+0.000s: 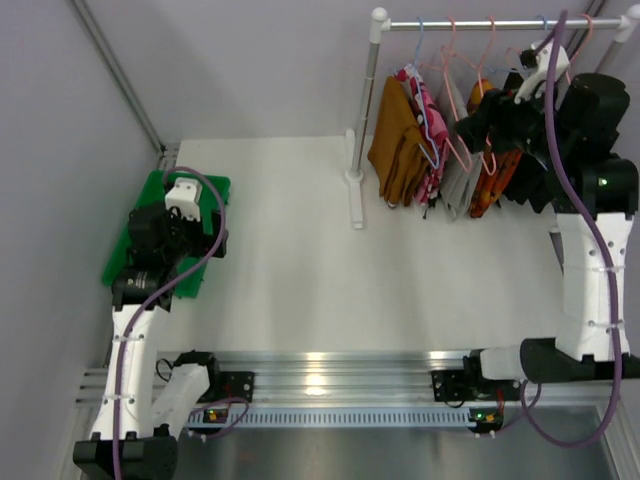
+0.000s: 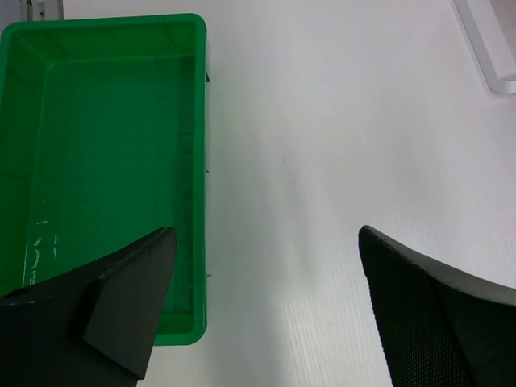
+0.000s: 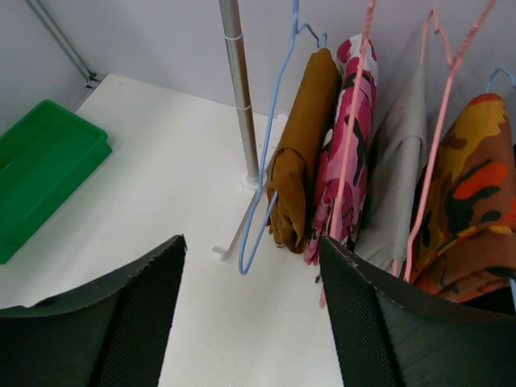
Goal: Remove the trousers from the hanger
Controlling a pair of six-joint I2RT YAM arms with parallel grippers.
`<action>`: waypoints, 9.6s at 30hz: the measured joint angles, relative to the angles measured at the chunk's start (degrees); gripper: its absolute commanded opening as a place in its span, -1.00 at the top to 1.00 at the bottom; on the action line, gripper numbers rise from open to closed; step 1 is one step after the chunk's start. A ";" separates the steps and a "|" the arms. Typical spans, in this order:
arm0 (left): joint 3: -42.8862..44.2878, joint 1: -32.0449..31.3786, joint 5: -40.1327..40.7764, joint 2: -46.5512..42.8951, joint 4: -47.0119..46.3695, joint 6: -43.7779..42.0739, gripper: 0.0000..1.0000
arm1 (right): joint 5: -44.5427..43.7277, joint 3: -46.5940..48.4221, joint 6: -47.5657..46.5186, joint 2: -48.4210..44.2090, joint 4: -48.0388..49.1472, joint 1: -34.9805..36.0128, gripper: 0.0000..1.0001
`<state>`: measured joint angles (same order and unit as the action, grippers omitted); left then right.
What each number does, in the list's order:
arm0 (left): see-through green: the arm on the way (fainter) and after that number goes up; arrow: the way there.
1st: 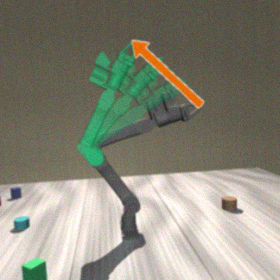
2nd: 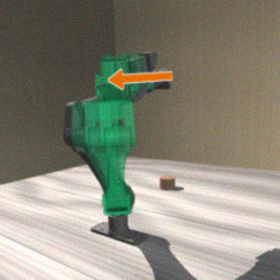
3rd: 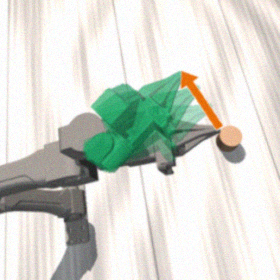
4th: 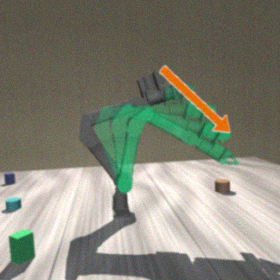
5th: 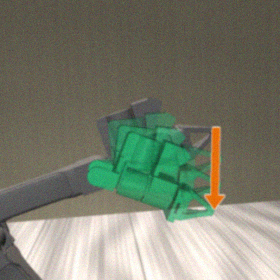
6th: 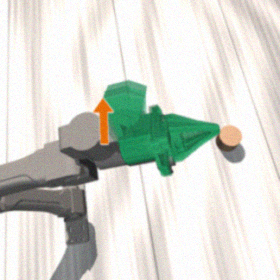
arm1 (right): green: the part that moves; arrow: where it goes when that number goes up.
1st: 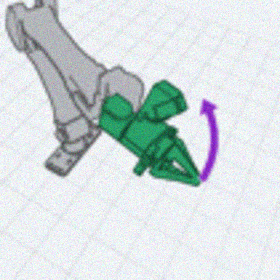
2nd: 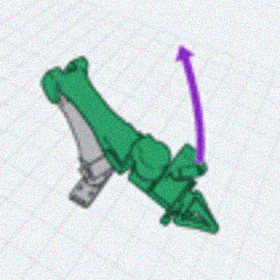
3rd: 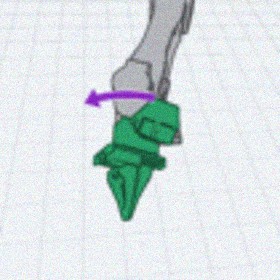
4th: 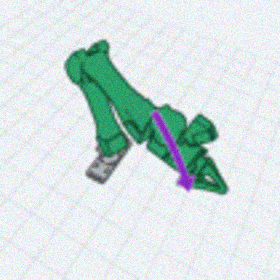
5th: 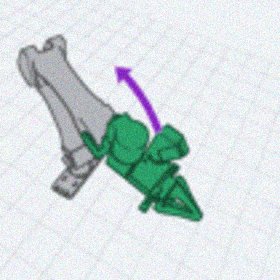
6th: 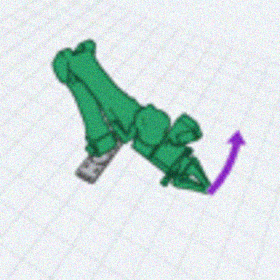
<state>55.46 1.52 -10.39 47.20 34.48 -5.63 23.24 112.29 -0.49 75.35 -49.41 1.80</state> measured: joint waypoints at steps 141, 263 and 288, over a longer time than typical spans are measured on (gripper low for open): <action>17.07 -32.76 -0.39 14.60 -27.17 -9.22 -0.31 | -7.89 -2.29 14.10 7.21 14.64 47.32 1.00; -3.80 -29.79 6.75 8.09 -46.56 -0.37 -0.98 | -11.02 21.66 48.63 32.94 29.53 45.18 1.00; -3.06 -21.31 -8.04 7.32 -42.23 -4.83 -0.84 | -7.21 20.31 47.01 32.09 29.68 45.18 1.00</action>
<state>52.40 -19.79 -18.44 54.52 -7.75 -10.46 16.03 132.60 46.52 107.44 -19.73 46.98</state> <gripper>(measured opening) 0.918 0.012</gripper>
